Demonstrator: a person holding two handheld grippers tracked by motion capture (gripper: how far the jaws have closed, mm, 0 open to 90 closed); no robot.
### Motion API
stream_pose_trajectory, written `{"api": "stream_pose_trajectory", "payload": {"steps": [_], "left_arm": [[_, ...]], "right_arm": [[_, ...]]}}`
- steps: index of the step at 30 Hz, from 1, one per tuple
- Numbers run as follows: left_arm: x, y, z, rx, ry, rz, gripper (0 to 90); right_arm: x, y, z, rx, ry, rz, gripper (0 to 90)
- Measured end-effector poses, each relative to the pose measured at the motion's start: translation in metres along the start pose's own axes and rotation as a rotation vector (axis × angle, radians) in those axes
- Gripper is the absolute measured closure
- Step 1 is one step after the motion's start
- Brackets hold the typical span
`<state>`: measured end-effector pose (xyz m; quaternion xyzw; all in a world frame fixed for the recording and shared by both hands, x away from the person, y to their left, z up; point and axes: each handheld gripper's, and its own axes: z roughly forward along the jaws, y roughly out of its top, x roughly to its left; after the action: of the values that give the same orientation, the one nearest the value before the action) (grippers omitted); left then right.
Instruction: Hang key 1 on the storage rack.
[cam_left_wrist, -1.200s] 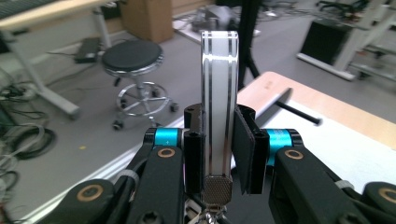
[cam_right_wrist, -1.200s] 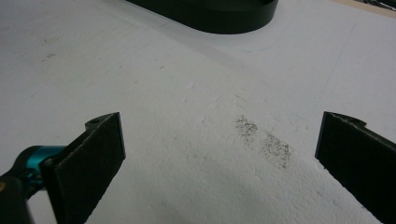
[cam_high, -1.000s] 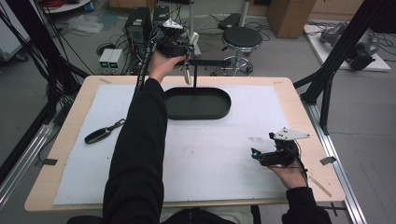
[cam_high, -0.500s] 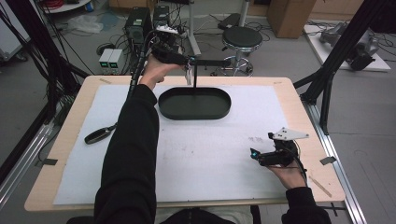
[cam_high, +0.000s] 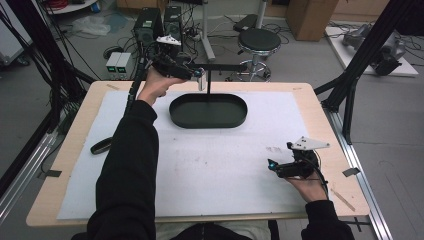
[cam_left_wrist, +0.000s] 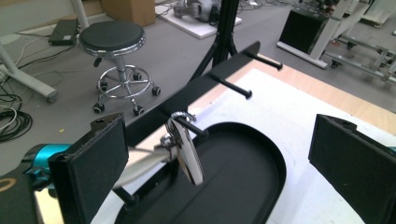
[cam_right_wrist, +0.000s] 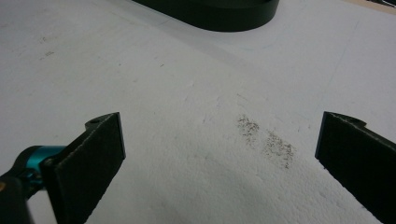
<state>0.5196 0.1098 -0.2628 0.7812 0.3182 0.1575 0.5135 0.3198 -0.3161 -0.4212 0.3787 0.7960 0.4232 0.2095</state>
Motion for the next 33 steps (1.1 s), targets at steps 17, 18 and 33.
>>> {"api": "stream_pose_trajectory", "payload": {"steps": [17, 18, 33], "left_arm": [[-0.005, -0.034, -0.034, 0.048, 0.01, 0.035, 5.3], [-0.003, -0.041, -0.04, 0.056, 0.015, 0.034, 5.3], [0.017, -0.083, -0.079, 0.083, 0.07, -0.012, 5.3]], "right_arm": [[0.0, -0.001, 0.001, 0.004, -0.002, 0.001, 0.7], [0.0, 0.0, 0.001, 0.005, -0.001, 0.003, 0.7], [0.001, 0.0, 0.002, 0.01, -0.002, 0.0, 0.7]]}}
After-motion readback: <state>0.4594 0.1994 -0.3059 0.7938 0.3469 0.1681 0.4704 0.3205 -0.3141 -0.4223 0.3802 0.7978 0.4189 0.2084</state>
